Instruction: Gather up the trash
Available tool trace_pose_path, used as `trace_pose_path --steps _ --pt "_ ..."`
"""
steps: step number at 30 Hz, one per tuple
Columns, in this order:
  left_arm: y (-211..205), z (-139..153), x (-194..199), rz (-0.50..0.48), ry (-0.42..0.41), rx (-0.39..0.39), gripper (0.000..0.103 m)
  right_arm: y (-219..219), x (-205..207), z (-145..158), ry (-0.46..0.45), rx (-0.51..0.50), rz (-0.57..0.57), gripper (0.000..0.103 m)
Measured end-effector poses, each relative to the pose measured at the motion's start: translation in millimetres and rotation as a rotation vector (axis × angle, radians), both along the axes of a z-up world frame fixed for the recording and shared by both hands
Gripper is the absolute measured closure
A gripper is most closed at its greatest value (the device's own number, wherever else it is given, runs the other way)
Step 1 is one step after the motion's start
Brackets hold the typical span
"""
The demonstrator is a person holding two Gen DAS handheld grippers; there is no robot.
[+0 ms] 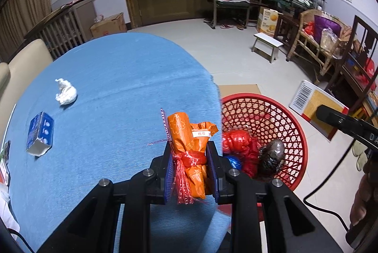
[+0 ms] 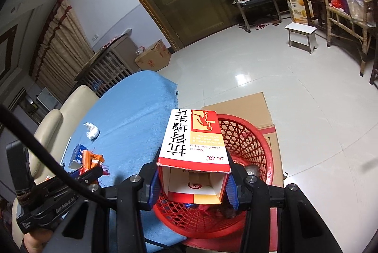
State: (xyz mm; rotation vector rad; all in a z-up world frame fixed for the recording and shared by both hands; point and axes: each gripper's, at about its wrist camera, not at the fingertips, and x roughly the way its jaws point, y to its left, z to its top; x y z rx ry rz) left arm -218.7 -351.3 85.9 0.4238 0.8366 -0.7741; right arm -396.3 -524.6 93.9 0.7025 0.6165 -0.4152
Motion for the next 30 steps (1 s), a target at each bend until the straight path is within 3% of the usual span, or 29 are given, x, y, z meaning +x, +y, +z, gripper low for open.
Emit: trace_pose_path --steps 9,13,30 --pt "-26.7 -2.6 -9.2 -0.042 0.021 0.013 0.076 -12.2 17.9 -15.0 0.02 0.015 0.008 0.052" --pt "-39.6 -6.6 -10.5 -0.057 0.041 0.022 0.076 -27.0 23.5 -26.3 0.042 0.044 -0.016 0.034" --pt "-95.4 -26.1 -31.4 -0.175 0.112 0.045 0.076 -54.2 -22.2 -12.7 0.01 0.06 -0.146 0.034"
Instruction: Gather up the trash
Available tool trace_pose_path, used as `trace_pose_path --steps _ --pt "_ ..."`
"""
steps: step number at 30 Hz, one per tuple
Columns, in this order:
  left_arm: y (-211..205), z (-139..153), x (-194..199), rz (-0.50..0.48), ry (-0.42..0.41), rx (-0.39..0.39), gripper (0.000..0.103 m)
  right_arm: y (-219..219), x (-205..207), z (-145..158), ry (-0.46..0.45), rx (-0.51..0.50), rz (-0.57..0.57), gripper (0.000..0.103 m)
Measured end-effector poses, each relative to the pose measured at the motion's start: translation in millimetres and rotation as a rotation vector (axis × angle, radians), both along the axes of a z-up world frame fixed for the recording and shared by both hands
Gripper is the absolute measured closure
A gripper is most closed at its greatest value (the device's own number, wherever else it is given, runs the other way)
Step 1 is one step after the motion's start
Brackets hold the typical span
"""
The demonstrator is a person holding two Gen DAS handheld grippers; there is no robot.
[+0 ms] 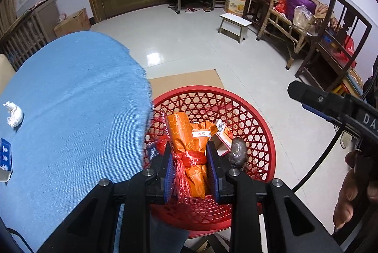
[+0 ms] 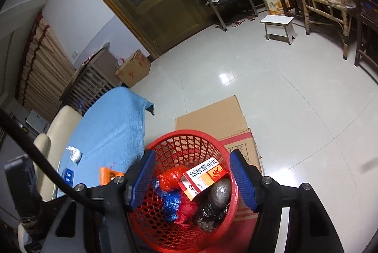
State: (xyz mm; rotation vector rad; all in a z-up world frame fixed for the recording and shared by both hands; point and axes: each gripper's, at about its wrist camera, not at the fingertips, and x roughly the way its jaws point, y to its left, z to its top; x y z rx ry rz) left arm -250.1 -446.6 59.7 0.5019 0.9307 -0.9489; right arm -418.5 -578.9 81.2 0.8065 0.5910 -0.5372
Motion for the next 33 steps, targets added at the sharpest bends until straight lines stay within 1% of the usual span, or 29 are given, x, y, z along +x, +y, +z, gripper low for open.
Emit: trace_pose_path --steps 5,8,10,11,12,14,18,25,29,33 --pt "-3.7 -4.1 -3.7 -0.007 -0.001 0.021 0.076 -4.1 -5.0 4.0 -0.03 0.007 -0.008 0.034" --pt "-7.2 -9.4 -4.1 -0.012 0.015 0.034 0.075 -5.9 -5.0 3.6 -0.035 0.012 -0.005 0.034" --pt "-10.1 -14.0 -4.0 -0.017 0.042 0.046 0.074 -6.7 -3.0 4.8 -0.032 0.01 -0.001 0.034" --pt "-11.6 -16.4 -3.8 -0.021 0.056 0.052 0.065 -6.9 -2.8 5.7 -0.034 0.008 -0.002 0.034" --pt "-12.8 -18.3 -4.1 -0.025 0.072 0.059 0.046 -7.0 -3.0 6.9 -0.036 0.005 -0.004 0.034" --pt "-10.8 -18.3 -4.7 -0.012 0.069 0.057 0.026 -6.2 -3.7 9.2 -0.039 0.0 -0.007 0.034" --pt "-4.9 -15.6 -4.6 -0.004 0.071 0.058 0.026 -3.4 -5.9 9.7 -0.033 0.0 -0.01 0.034" --pt "22.1 -2.5 4.9 0.058 0.067 0.019 0.026 10.4 4.5 17.9 -0.033 -0.011 0.021 0.034" --pt "44.0 2.1 10.8 0.094 0.059 0.001 0.026 24.9 15.5 25.6 -0.04 -0.028 0.056 0.034" --pt "79.5 3.0 25.0 0.16 0.052 -0.011 0.026 47.2 30.4 31.5 -0.038 -0.044 0.105 0.034"
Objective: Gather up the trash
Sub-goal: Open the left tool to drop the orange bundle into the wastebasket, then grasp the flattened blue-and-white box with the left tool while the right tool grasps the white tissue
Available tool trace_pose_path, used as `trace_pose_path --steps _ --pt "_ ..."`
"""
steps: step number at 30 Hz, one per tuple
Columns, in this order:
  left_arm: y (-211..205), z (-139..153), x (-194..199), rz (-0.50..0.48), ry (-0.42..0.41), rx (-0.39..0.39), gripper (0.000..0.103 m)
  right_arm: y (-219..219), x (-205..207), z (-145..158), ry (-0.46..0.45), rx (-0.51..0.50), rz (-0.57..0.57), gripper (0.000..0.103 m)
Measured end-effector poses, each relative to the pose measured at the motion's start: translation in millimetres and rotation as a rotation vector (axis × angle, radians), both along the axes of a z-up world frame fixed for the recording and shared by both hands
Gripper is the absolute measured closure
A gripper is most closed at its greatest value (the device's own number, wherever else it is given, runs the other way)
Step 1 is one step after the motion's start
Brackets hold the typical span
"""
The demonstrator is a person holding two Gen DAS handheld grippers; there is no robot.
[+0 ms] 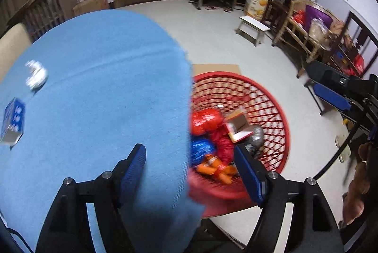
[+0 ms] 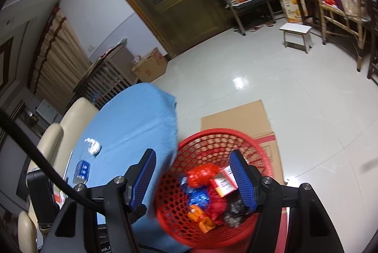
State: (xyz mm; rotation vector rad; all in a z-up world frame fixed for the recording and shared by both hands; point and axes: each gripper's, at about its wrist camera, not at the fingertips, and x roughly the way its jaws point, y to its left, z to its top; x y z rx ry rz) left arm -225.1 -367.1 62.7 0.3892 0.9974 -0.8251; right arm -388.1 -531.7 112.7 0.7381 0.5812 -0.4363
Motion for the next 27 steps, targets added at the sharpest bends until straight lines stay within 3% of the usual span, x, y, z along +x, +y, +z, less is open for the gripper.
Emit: trace_pose_path --steps 3,9,17,21,27 --pt "32.1 -2.0 16.8 0.074 0.001 -0.008 0.026 16.5 11.9 1.9 0.01 -0.009 0.039 0.034" --pt "108.9 -9.2 69.5 0.314 0.035 -0.047 0.026 52.0 41.5 4.4 0.033 -0.023 0.123 0.034" --pt "184.5 17.3 154.1 0.572 -0.115 -0.071 0.023 103.2 79.1 8.8 0.079 -0.079 0.25 0.034" --pt "196.2 11.8 196.3 0.643 -0.151 -0.036 0.022 121.2 94.0 9.1 0.109 -0.094 0.289 0.034" --pt "203.2 -17.5 238.9 0.67 -0.057 -0.026 0.022 136.7 113.0 9.0 0.154 -0.124 0.319 0.034"
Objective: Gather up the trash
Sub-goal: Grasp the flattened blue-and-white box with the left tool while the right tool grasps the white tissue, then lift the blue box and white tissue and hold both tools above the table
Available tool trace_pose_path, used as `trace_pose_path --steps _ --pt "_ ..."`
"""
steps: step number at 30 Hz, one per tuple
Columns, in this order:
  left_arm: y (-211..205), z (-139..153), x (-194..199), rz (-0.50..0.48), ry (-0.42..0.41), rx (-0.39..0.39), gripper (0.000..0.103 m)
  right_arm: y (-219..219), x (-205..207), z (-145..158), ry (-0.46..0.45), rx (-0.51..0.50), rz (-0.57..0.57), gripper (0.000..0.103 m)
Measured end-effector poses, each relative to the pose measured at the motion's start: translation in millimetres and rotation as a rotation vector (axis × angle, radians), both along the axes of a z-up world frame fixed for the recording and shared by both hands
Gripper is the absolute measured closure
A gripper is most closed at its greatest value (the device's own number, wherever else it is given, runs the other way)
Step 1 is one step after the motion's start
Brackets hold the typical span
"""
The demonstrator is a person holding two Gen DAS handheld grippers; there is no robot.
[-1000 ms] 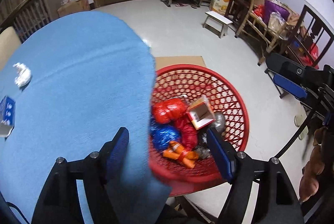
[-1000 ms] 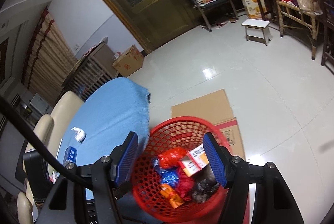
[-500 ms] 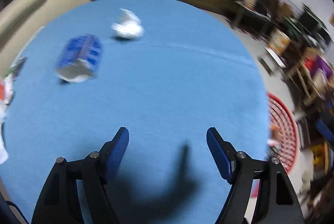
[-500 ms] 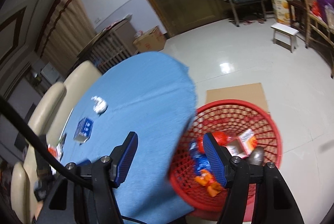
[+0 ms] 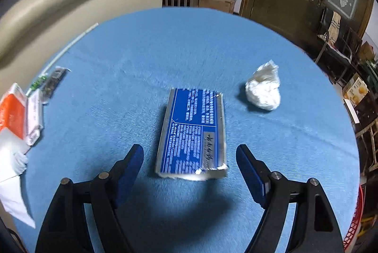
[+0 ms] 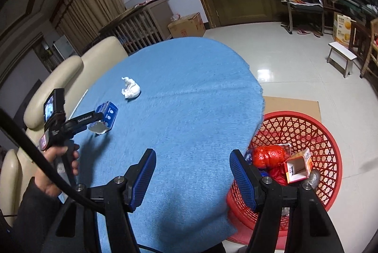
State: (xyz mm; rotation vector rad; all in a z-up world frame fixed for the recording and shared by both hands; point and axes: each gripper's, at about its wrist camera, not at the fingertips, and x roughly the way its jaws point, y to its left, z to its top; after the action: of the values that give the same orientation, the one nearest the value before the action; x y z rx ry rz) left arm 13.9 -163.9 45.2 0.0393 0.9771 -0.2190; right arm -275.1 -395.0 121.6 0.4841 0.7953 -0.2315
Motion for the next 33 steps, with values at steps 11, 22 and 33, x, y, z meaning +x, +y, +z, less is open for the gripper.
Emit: trace_pose_path --steps 11,22,33 --pt "32.9 -7.2 -18.4 -0.046 -0.022 -0.055 0.046 44.8 130.3 -16.2 0.052 -0.071 0.196 0.034" --pt "94.4 0.9 -63.7 0.054 -0.041 0.009 0.046 93.5 310.7 -52.6 0.078 -0.118 0.307 0.035" --pt "72.8 10.9 -68.0 0.032 -0.067 0.019 0.046 99.9 290.9 -53.9 0.129 -0.217 0.351 0.062"
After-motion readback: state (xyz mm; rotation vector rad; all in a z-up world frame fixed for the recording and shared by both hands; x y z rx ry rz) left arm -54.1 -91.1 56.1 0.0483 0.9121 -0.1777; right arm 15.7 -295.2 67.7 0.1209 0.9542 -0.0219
